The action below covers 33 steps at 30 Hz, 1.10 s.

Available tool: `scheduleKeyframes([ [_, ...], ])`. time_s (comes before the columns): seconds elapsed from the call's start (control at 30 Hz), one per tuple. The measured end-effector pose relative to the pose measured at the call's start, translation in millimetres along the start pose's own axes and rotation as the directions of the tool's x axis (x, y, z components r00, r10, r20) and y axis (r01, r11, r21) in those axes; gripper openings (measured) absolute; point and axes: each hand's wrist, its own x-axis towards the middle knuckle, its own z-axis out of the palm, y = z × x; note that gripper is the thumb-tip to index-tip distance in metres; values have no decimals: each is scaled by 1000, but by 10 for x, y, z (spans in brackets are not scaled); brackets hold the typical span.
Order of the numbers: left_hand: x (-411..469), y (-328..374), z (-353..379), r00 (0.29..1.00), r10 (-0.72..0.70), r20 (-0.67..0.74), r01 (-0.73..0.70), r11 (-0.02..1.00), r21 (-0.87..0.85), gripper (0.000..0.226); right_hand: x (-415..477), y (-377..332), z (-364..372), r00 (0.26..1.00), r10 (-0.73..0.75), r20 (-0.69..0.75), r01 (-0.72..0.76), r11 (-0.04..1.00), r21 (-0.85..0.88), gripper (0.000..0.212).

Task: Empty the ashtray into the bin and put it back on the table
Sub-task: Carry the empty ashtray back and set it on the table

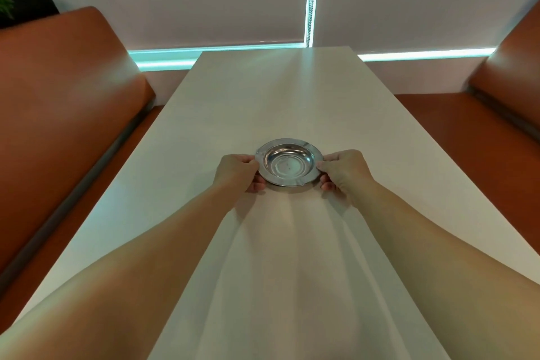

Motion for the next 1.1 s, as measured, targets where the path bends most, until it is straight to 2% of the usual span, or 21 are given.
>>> scheduleKeyframes([
  [0.2,3,15,11,1000,-10,9,10,1000,8,23,20,3,12,1000,10,-11,-10,1000,10,27],
  [0.37,-16,2,-32,1000,-7,-18,7,1000,-9,22,5,10,-27,999,30,-14,-29,998,51,12],
  [0.43,-45,-16,-70,999,1,-49,-1,1000,-13,17,-11,27,-47,999,30,-14,-29,998,51,16],
  [0.5,-89,-28,-135,996,10,-83,-10,1000,10,25,-51,30,-55,999,31,-11,-30,999,44,18],
  [0.77,-452,-47,-428,988,83,-134,-55,978,199,29,-376,72,-91,998,57,-5,-56,997,53,37],
  [0.9,-646,-2,-532,993,59,-105,-36,977,208,27,-515,24,-87,998,51,34,-54,995,86,43],
  [1.1,-678,-41,-447,998,54,-44,-50,994,93,29,-452,20,57,1000,4,-8,-3,994,112,33],
])
